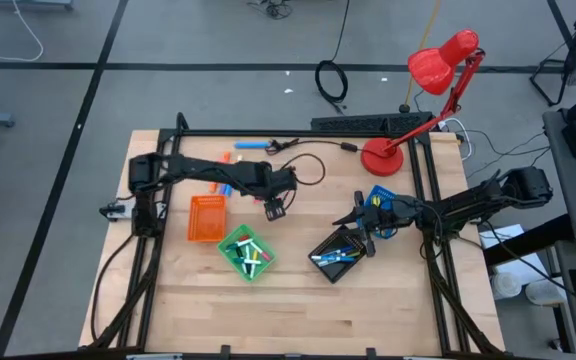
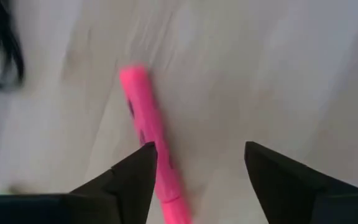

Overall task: Pick & Place Markers
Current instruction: Put the large pink highlighter pen into the orange basket

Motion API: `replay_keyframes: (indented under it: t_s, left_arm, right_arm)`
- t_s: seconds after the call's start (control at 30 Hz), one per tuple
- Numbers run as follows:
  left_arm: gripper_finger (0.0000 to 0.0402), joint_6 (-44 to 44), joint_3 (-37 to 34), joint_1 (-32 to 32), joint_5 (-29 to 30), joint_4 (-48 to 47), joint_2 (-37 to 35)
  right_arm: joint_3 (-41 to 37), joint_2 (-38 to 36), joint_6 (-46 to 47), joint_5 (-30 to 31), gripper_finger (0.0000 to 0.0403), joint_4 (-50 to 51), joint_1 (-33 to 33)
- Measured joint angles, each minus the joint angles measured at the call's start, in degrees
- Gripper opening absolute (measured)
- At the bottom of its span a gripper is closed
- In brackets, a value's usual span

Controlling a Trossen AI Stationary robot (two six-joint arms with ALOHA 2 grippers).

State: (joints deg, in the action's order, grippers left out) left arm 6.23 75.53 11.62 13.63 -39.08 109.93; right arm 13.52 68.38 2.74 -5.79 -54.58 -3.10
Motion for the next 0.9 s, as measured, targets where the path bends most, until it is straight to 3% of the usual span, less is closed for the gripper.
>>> replay_keyframes:
  t_s: [0.23, 0.4, 0.53, 0.77, 0.9]
  left_arm:
    - [0.0238, 0.0, 0.0, 5.3, -2.3, -2.9, 2.1]
    - [0.0223, 0.0, 0.0, 8.2, -9.5, -2.9, 2.3]
    - [0.0206, 0.4, 0.2, 8.8, -9.1, -2.7, 4.7]
    - [0.0158, 0.3, 0.6, 8.8, -9.4, -2.3, 8.6]
    - [0.0109, -1.9, 0.3, 8.1, -9.1, -2.2, 7.8]
  right_arm:
    - [0.0, 0.0, 0.0, 0.0, 0.0093, 0.1, 0.0]
    - [0.0, 0.0, 0.0, 0.0, 0.0093, 0.1, 0.0]
    - [0.0, 0.0, 0.0, 0.0, 0.0093, 0.0, 0.0]
    - [0.0, 0.0, 0.0, 0.0, 0.0093, -0.1, 0.0]
    - [0.0, 0.0, 0.0, 0.0, 0.0093, 0.0, 0.0]
